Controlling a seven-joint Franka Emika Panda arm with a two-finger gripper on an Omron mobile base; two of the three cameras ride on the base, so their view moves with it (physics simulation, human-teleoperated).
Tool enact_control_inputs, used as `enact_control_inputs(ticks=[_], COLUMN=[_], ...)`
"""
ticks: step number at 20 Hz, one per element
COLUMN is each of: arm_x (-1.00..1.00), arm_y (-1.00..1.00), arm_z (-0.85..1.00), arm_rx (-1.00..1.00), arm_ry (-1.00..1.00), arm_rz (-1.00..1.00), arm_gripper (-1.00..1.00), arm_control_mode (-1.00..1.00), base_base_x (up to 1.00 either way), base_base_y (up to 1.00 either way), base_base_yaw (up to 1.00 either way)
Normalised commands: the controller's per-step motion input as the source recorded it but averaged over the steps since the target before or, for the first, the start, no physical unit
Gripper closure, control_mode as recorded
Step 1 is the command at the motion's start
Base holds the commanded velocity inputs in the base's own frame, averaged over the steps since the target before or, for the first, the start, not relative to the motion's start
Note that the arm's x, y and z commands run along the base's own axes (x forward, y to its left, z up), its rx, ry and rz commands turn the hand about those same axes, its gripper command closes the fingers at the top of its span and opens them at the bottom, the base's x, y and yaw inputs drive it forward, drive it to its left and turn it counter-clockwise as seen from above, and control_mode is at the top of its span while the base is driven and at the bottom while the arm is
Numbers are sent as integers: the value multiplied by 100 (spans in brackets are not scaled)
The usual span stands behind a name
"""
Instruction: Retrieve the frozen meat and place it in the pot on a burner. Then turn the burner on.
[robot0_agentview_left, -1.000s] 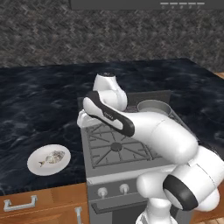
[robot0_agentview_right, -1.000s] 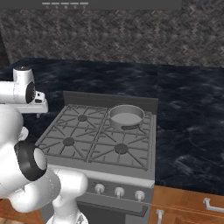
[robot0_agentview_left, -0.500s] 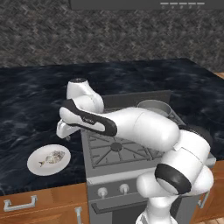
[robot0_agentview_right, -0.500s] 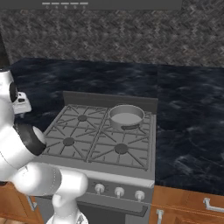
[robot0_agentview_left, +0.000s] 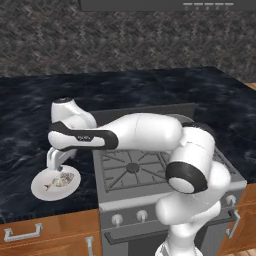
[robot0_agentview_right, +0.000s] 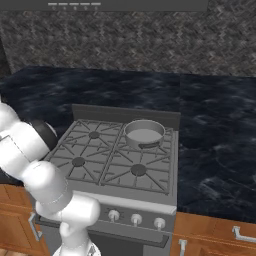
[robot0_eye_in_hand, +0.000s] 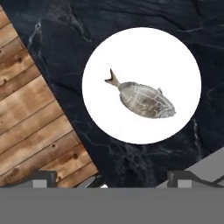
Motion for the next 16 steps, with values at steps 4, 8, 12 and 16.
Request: enact_control_inputs(ticks=[4, 8, 12, 16], arm_x=[4, 9, 28, 33], arm_y=[34, 22, 5, 0], arm_z=[-5, -1, -12, -12], arm_rx=[0, 0, 0, -1], arm_ry=[0, 0, -4, -7], arm_rz=[30, 29, 25, 7], arm_gripper=[-100, -100, -100, -100], arm_control_mode=[-100, -100, -100, -100], base_base_x=[0, 0, 0, 0], base_base_y=[0, 0, 0, 0], base_base_yaw=[0, 0, 0, 0])
